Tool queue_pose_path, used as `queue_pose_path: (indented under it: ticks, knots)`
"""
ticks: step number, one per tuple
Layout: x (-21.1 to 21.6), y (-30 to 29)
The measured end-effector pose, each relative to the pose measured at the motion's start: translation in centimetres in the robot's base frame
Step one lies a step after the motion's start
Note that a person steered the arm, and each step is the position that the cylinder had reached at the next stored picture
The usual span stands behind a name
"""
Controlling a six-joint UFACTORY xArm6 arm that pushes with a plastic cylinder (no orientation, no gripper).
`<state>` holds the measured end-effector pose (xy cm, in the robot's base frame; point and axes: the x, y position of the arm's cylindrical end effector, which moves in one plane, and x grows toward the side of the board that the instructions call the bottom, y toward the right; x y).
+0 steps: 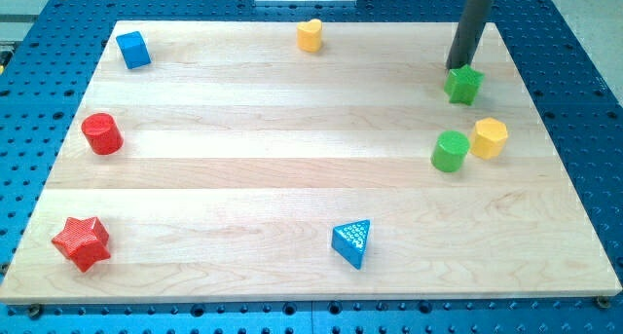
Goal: Place the green star top to the green circle
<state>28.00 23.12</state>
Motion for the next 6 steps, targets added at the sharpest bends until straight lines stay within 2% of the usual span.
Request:
queue_pose_path:
  ticks: [1,2,3,5,6]
  knots:
    - [-0.5,1.7]
    - [2.3,1.6]
    - [2.4,0.2]
    - [8.6,-2.3]
    - [9.6,-3.4]
